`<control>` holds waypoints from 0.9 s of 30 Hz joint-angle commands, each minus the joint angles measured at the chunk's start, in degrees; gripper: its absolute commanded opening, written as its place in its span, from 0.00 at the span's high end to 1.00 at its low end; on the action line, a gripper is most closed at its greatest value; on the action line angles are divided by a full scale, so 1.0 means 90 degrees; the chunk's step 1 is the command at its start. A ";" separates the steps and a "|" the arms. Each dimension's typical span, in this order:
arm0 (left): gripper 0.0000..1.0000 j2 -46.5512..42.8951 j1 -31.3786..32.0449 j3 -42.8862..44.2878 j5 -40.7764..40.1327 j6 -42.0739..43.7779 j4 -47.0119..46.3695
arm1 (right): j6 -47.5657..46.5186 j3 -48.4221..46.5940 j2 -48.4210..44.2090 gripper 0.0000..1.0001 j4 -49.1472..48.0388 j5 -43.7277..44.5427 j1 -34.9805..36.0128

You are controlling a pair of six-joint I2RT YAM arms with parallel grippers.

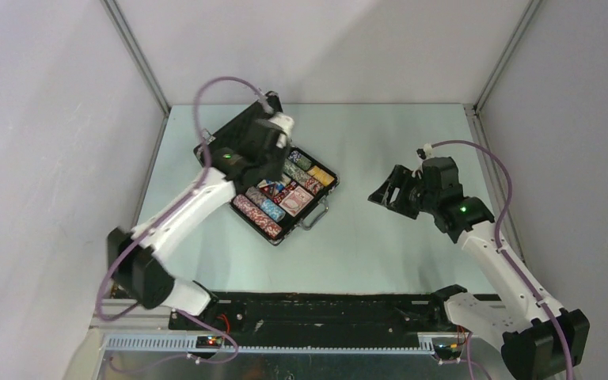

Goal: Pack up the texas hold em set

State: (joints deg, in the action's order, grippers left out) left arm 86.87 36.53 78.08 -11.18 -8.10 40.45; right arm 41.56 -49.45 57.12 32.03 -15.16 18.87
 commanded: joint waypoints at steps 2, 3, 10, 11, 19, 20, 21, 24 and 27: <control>0.87 -0.1189 -0.1214 0.0230 -0.0046 -0.0580 -0.0818 | -0.0022 -0.0043 -0.0058 0.31 -0.0276 0.0114 -0.0018; 0.97 -0.1192 -0.1544 0.0342 0.0037 -0.0602 -0.0816 | -0.0012 -0.0043 -0.0038 0.31 -0.0302 0.0078 -0.0017; 1.00 -0.0138 -0.2823 0.1694 0.0335 -0.0618 -0.0857 | 0.0072 -0.0043 -0.0050 0.32 -0.0401 -0.0081 -0.0023; 1.00 0.0234 -0.3049 0.1980 0.0473 -0.0676 -0.0820 | 0.0076 -0.0043 -0.0069 0.32 -0.0388 -0.0077 -0.0020; 1.00 0.2592 -0.3409 0.4524 0.1075 -0.0486 0.1227 | 0.0067 -0.0038 -0.0485 0.32 -0.0158 0.0018 -0.0020; 1.00 0.2781 -0.3404 0.4647 0.1271 -0.0467 0.1370 | 0.0081 -0.0029 -0.0521 0.32 -0.0150 0.0023 -0.0018; 1.00 0.2834 -0.3395 0.4779 0.1413 -0.0435 0.1598 | 0.0090 -0.0016 -0.0601 0.32 -0.0136 0.0023 -0.0020; 1.00 0.2721 -0.3178 0.4746 0.2061 -0.0243 0.1973 | 0.0126 0.0103 -0.0717 0.32 -0.0153 0.0028 -0.0017; 1.00 0.2270 -0.2774 0.4044 0.2248 -0.0126 0.2004 | 0.0123 0.0167 -0.0715 0.32 -0.0155 0.0015 -0.0017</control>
State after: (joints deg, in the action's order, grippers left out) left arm 114.28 6.50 117.23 1.98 -11.97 53.06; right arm 42.04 -48.99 51.27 31.20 -15.22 18.87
